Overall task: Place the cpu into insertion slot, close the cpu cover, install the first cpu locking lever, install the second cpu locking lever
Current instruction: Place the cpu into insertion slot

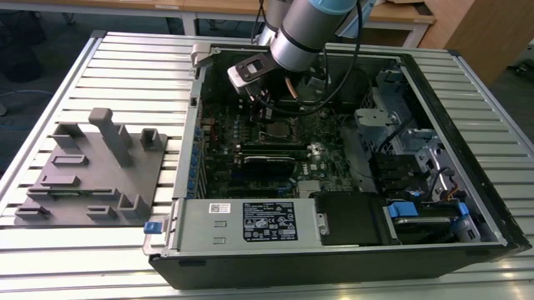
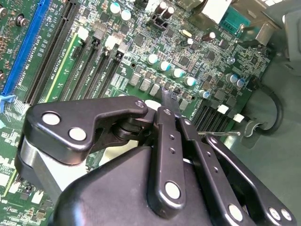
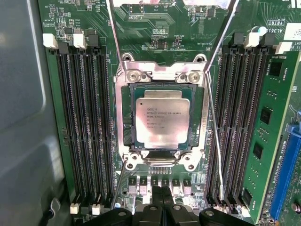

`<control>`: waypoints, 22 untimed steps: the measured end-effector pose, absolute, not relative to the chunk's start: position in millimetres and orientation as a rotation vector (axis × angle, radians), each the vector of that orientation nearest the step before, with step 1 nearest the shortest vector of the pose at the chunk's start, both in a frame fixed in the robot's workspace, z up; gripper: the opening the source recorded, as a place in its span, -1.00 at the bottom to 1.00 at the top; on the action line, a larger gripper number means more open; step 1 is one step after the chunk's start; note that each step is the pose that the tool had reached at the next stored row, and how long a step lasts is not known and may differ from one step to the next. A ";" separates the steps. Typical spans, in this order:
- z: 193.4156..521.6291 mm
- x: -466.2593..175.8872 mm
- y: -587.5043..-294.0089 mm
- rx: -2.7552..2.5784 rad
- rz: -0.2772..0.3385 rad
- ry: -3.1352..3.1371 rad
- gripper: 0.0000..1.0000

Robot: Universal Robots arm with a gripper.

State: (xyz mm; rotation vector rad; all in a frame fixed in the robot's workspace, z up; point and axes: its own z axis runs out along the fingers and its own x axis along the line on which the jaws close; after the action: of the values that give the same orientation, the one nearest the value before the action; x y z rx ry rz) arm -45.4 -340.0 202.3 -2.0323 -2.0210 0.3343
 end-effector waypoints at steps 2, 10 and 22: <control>202.3 -45.4 -339.9 -2.032 0.335 -2.020 -0.80; 202.9 -45.3 -339.9 -2.034 0.336 -2.022 -0.80; 207.1 -45.4 -339.9 -2.038 0.331 -2.026 -0.80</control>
State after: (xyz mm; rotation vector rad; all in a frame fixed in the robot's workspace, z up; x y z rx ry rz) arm -45.4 -339.9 207.1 -2.0382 -2.0256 0.3313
